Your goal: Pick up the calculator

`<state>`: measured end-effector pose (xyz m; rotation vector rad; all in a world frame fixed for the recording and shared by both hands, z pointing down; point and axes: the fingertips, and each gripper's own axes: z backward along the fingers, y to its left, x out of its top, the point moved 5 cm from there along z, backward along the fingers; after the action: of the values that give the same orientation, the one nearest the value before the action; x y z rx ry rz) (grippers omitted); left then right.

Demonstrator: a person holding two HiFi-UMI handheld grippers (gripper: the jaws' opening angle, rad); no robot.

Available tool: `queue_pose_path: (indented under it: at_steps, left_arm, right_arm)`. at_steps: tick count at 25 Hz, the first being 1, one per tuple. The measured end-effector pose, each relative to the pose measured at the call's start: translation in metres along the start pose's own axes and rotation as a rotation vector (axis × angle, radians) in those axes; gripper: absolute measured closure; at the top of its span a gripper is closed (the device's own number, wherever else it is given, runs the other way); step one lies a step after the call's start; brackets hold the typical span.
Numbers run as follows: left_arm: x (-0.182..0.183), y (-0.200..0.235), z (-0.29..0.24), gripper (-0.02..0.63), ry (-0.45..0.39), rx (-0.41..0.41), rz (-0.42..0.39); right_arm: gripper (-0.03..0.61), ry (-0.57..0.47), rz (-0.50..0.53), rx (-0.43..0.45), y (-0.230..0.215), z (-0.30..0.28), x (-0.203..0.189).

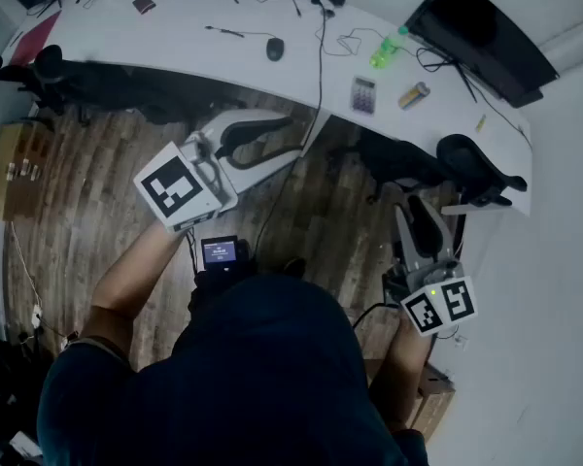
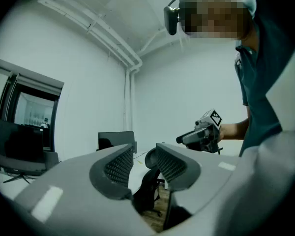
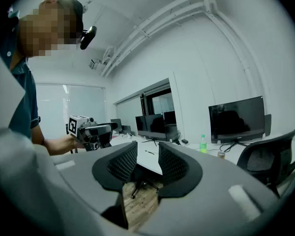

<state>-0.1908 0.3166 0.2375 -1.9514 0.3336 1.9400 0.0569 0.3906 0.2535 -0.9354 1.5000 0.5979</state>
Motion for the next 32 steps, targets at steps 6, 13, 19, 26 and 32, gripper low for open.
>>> queue_pose_path:
  at_steps: [6, 13, 19, 26, 32]
  left_arm:
    - [-0.007, 0.004, -0.003, 0.472, -0.009, -0.024, 0.009]
    - [-0.018, 0.016, 0.003, 0.472, -0.003, -0.065, 0.029]
    - [-0.028, 0.031, 0.015, 0.472, 0.006, -0.083, 0.060]
    - [-0.035, 0.034, 0.021, 0.471, 0.003, -0.130, 0.096]
    - [-0.036, 0.037, 0.011, 0.469, 0.007, -0.142, 0.105]
  right_arm:
    - [0.463, 0.009, -0.013, -0.020, 0.001, -0.008, -0.004]
    - [0.463, 0.025, -0.028, -0.050, 0.008, -0.022, -0.010]
    - [0.463, 0.010, -0.075, -0.068, 0.016, -0.040, -0.011]
    - [0.462, -0.021, -0.113, -0.086, 0.025, -0.056, -0.008]
    - [0.462, -0.011, -0.118, -0.082, 0.015, -0.064, -0.006]
